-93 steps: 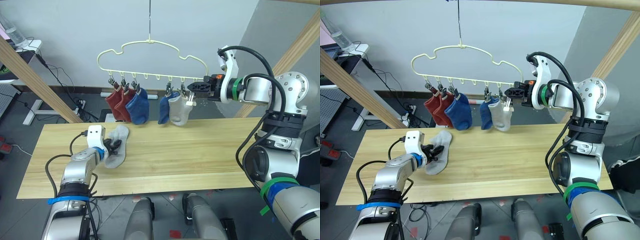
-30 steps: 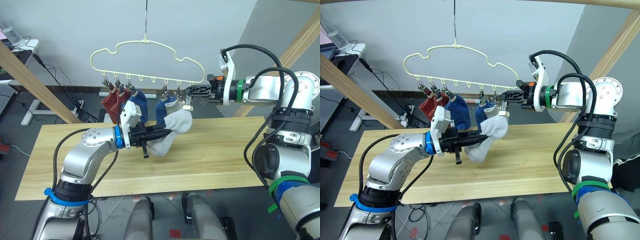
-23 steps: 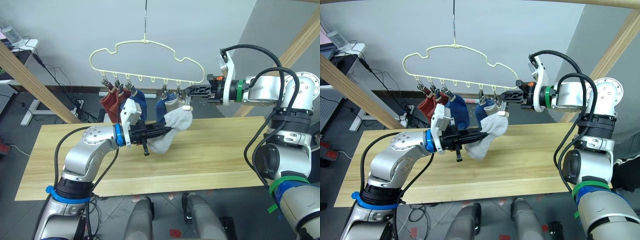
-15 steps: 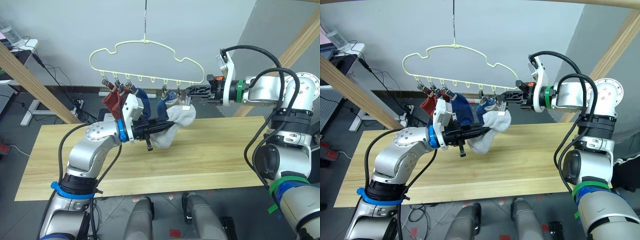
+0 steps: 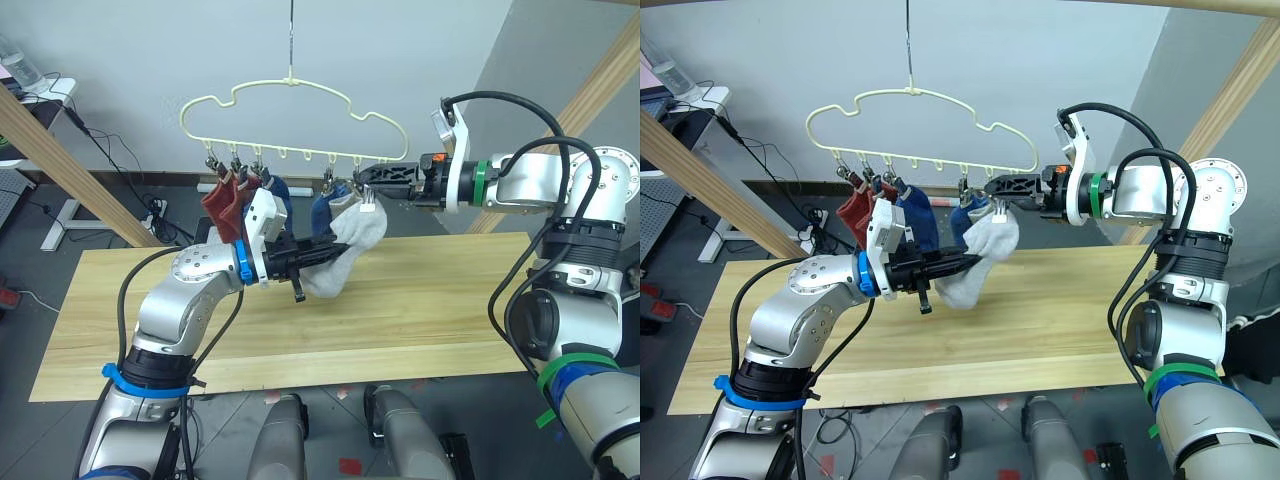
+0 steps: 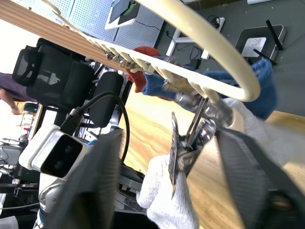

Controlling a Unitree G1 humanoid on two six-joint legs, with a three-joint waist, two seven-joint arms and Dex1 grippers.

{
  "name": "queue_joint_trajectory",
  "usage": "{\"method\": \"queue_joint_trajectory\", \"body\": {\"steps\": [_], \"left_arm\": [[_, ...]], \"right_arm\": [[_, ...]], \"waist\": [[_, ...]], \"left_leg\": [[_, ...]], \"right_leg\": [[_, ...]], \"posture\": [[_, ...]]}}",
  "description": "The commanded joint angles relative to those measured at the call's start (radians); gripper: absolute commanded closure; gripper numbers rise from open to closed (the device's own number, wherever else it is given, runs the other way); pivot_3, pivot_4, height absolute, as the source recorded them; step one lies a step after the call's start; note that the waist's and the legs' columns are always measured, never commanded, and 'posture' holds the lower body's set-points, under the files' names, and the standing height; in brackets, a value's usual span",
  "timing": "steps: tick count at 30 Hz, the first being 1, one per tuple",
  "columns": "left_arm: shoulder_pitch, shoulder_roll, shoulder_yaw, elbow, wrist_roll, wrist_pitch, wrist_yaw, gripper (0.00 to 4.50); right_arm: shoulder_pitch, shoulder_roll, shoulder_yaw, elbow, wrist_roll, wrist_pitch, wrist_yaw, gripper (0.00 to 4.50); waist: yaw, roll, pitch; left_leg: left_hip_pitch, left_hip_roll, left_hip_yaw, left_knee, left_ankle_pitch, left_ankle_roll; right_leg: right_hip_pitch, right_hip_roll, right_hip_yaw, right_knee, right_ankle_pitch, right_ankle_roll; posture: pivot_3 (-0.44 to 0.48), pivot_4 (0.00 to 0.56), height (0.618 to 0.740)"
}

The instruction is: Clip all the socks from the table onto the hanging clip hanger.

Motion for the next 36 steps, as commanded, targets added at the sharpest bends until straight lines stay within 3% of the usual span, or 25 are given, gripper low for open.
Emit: {"method": "queue_joint_trajectory", "body": {"steps": [1, 4, 8, 9, 12, 22, 23, 28, 33, 36], "left_arm": [[-0.006, -0.004, 0.002, -0.036, 0.009, -0.021, 0.013, 4.50], [0.017, -0.011, -0.012, -0.058, 0.023, -0.004, 0.048, 4.50], [0.036, -0.038, -0.016, -0.064, 0.021, -0.011, 0.072, 4.50], [0.035, -0.053, -0.013, -0.059, 0.009, 0.005, 0.082, 4.16], [0.032, -0.064, -0.007, -0.051, -0.012, 0.026, 0.071, 3.30], [0.041, 0.004, 0.055, -0.046, -0.001, -0.011, 0.048, 0.33], [0.076, 0.043, 0.098, -0.078, -0.003, -0.030, 0.038, 0.03], [0.254, 0.123, 0.276, -0.196, 0.070, -0.186, 0.113, 0.01], [0.495, 0.126, 0.408, -0.356, 0.032, -0.008, 0.262, 0.01], [0.562, 0.144, 0.455, -0.400, 0.044, 0.023, 0.309, 0.01]], "right_arm": [[0.031, -0.026, -0.012, -0.110, -0.001, 0.004, 0.024, 0.05], [0.241, -0.272, 0.285, -0.539, -0.267, -0.289, 0.221, 0.05], [0.478, -0.385, 0.367, -0.783, -0.521, -0.663, 0.329, 0.05], [0.579, -0.421, 0.377, -0.859, -0.606, -0.806, 0.383, 0.02], [0.719, -0.405, 0.339, -0.932, -0.649, -0.945, 0.447, 0.00], [0.787, -0.379, 0.336, -0.888, -0.745, -1.107, 0.569, 0.00], [0.810, -0.379, 0.337, -0.888, -0.742, -1.147, 0.611, 0.00], [0.859, -0.355, 0.344, -0.869, -0.720, -1.235, 0.721, 0.00], [0.869, -0.316, 0.364, -0.836, -0.768, -1.279, 0.730, 0.00], [0.870, -0.295, 0.370, -0.807, -0.788, -1.300, 0.736, 0.00]], "waist": [[0.001, 0.000, 0.000], [0.016, 0.001, 0.000], [0.008, 0.001, 0.000], [0.005, 0.001, 0.000], [0.000, 0.000, 0.000], [-0.024, 0.000, 0.000], [-0.023, 0.000, 0.000], [-0.026, 0.000, 0.000], [-0.009, -0.001, -0.001], [0.007, -0.002, -0.002]], "left_leg": [[0.000, 0.000, 0.000, 0.000, 0.000, 0.000], [-0.003, -0.001, -0.003, 0.000, 0.000, 0.000], [-0.006, -0.001, -0.003, 0.001, 0.000, 0.000], [-0.006, -0.001, -0.003, 0.001, 0.000, 0.000], [-0.006, -0.001, -0.003, 0.002, 0.000, 0.000], [0.011, 0.000, 0.002, 0.003, 0.001, 0.001], [0.010, 0.000, 0.001, 0.003, 0.001, 0.001], [0.009, 0.002, 0.004, 0.000, 0.001, 0.001], [0.009, 0.004, 0.004, 0.002, 0.001, 0.001], [0.009, 0.003, 0.004, 0.002, 0.001, 0.001]], "right_leg": [[0.000, 0.000, 0.000, 0.000, 0.000, 0.000], [-0.001, -0.001, 0.000, -0.002, -0.001, 0.002], [-0.003, -0.003, -0.001, -0.003, -0.004, 0.009], [-0.003, -0.003, -0.001, -0.003, -0.004, 0.009], [-0.003, -0.002, -0.001, -0.002, -0.004, 0.010], [0.008, 0.002, 0.005, 0.003, -0.002, 0.012], [0.008, 0.002, 0.005, 0.002, -0.002, 0.012], [0.007, 0.001, 0.007, -0.001, -0.002, 0.011], [0.008, -0.002, 0.007, -0.002, -0.002, 0.012], [0.008, -0.002, 0.007, -0.001, -0.002, 0.013]], "posture": [[-0.002, 0.288, 0.740], [-0.004, 0.288, 0.740], [-0.025, 0.282, 0.740], [-0.043, 0.277, 0.740], [-0.072, 0.271, 0.740], [-0.071, 0.256, 0.740], [-0.059, 0.254, 0.740], [-0.030, 0.247, 0.740], [0.018, 0.230, 0.740], [0.054, 0.225, 0.740]]}}
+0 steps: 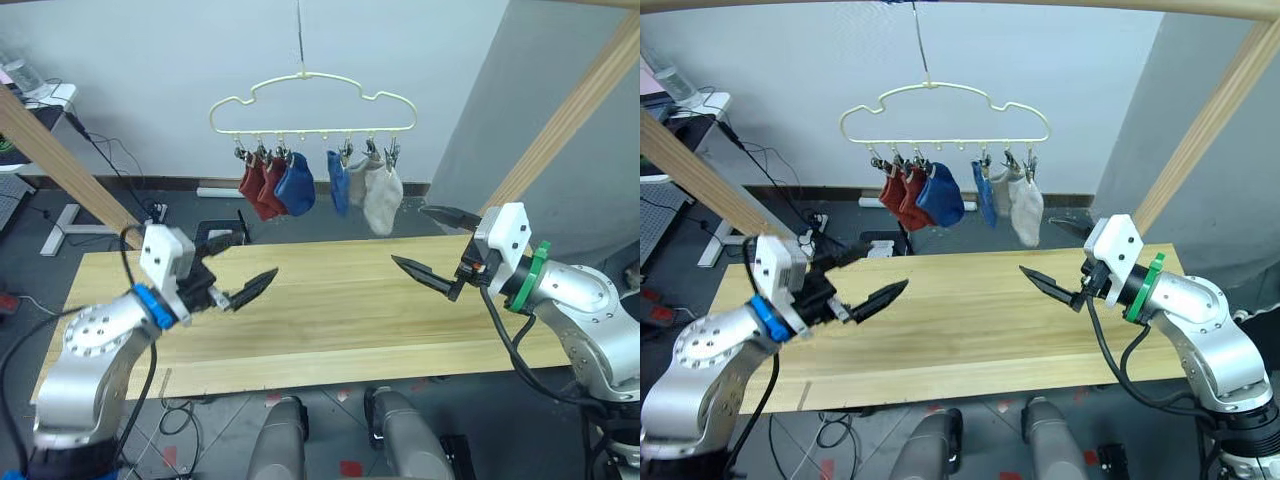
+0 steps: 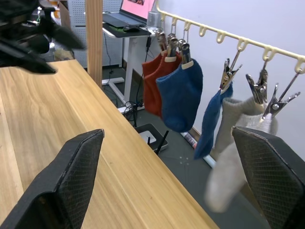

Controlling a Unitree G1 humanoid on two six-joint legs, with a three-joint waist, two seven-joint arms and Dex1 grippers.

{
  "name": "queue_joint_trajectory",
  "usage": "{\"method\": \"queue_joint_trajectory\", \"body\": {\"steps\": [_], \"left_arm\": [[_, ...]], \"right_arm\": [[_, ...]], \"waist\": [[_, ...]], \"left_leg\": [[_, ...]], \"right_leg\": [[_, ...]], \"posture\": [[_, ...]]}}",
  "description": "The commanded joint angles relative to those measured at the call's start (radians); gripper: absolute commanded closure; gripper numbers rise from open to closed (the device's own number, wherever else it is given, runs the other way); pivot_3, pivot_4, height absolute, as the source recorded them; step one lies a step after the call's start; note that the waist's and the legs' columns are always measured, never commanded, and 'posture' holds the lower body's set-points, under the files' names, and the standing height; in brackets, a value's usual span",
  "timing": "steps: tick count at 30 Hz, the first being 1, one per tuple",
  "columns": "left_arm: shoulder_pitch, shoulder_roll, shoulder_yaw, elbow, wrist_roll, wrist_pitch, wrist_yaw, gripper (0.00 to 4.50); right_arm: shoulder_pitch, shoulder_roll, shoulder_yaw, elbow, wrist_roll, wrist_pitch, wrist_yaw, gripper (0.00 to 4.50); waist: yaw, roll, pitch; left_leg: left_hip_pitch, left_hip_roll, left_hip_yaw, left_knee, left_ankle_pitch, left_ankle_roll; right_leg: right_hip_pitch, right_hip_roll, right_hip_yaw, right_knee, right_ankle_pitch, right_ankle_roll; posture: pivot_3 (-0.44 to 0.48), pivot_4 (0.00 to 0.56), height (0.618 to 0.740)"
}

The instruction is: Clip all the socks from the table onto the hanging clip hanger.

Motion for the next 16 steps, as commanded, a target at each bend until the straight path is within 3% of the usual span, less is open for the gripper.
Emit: {"method": "queue_joint_trajectory", "body": {"steps": [1, 16], "left_arm": [[0.026, 0.024, 0.066, -0.080, 0.000, 0.031, 0.056, 0.01], [-0.031, 0.024, -0.003, -0.050, 0.008, 0.025, 0.084, 0.01]], "right_arm": [[-0.003, 0.017, -0.008, 0.012, -0.023, -0.044, 0.013, 0.00], [-0.018, 0.062, -0.017, 0.073, -0.069, -0.052, 0.011, 0.00]], "waist": [[0.015, -0.001, 0.000], [0.040, -0.003, -0.004]], "left_leg": [[0.000, 0.000, -0.001, 0.000, 0.000, 0.000], [0.000, -0.003, 0.000, 0.000, 0.003, 0.002]], "right_leg": [[0.000, 0.000, 0.000, 0.001, 0.001, 0.001], [0.001, 0.001, -0.001, 0.001, 0.002, -0.001]], "posture": [[0.068, 0.220, 0.740], [0.090, 0.225, 0.740]]}}
